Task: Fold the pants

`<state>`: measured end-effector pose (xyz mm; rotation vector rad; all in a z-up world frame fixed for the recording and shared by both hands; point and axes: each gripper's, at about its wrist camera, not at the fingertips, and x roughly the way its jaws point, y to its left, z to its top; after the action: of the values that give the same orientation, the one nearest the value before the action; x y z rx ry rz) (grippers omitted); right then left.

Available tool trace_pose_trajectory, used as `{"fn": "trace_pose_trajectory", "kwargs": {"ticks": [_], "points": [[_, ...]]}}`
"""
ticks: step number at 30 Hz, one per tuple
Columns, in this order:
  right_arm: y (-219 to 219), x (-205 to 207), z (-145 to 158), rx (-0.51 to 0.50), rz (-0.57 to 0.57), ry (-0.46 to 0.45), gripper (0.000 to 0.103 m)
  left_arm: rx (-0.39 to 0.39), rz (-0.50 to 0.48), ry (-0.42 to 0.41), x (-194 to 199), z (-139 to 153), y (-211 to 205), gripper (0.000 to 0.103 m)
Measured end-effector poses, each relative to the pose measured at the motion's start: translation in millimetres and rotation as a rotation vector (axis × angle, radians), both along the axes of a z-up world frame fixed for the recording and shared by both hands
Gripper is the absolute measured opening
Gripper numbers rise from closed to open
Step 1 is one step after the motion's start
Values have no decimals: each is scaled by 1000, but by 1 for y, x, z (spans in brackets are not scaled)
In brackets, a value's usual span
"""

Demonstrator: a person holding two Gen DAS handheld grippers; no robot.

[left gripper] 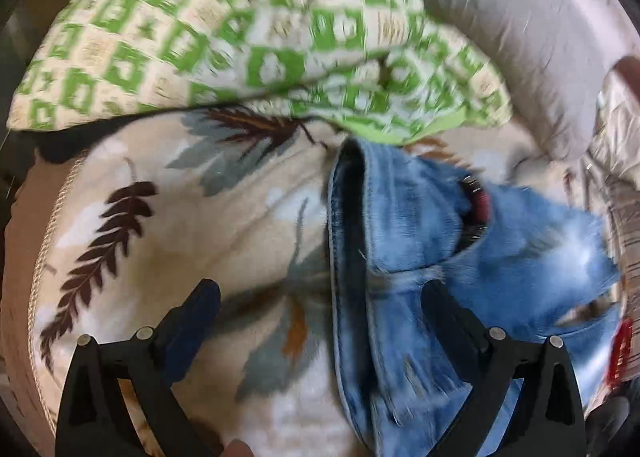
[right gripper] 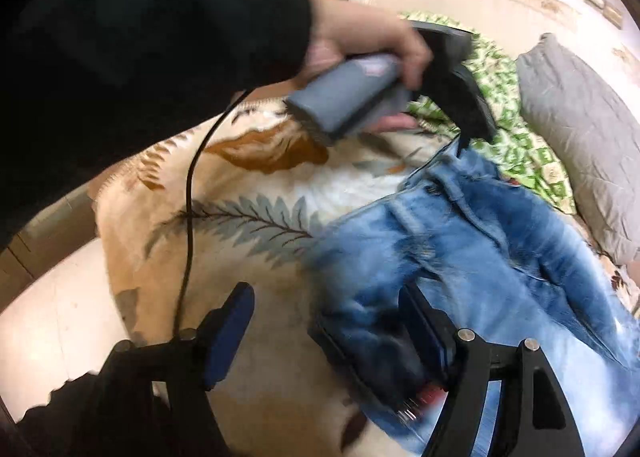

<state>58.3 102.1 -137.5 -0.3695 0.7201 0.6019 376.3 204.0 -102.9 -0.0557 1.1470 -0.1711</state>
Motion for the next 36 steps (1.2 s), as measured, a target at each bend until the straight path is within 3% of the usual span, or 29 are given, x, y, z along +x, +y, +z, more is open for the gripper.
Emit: {"fn": "trace_pose_trajectory", "kwargs": {"ticks": [6, 13, 19, 23, 28, 36], "points": [[-107, 1, 43, 97, -99, 3, 81, 40, -82, -121, -47, 54, -27, 100], [-304, 56, 84, 226, -355, 81, 89, 54, -404, -218, -88, 82, -133, 100], [-422, 105, 94, 124, -445, 38, 89, 113, -642, -218, -95, 68, -235, 100], [-455, 144, 88, 63, -433, 65, 89, 165, -736, -239, -80, 64, -280, 100], [-468, 188, 77, 52, -419, 96, 89, 200, -767, -204, -34, 50, -311, 100], [-485, 271, 13, -22, -439, 232, 89, 155, -809, -123, 24, 10, -322, 100]]}}
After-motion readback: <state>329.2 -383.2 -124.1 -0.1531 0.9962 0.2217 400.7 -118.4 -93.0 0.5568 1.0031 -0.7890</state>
